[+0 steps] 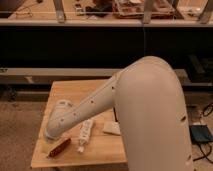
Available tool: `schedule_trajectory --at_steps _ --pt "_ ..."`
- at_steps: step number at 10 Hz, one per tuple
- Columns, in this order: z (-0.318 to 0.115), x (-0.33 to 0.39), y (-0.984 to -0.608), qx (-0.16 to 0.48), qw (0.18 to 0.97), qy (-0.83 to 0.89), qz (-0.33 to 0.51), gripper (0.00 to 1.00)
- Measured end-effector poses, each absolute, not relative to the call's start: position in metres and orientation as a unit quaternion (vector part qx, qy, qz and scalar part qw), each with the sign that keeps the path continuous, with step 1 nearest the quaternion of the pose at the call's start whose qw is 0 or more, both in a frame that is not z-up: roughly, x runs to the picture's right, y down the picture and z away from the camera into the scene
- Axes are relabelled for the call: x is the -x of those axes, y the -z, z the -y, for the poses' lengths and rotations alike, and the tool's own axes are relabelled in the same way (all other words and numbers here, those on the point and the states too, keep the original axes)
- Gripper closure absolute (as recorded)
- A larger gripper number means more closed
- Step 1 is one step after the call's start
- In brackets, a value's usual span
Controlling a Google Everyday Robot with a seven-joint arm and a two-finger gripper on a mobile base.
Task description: Place the pepper on the white sponge
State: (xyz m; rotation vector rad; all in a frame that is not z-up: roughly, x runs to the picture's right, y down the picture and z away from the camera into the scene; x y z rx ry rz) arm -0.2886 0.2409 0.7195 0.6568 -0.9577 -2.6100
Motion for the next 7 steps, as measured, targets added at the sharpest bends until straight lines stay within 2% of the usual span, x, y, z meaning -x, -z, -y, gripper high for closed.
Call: schedule_trajectory --at_steps 3,7 --pt "-0.243 0.273 -0.726 -0.250 0.128 0.907 0.314 0.31" --pt "-0.246 0.273 -0.726 -0.248 0.125 0.907 0.316 0.31"
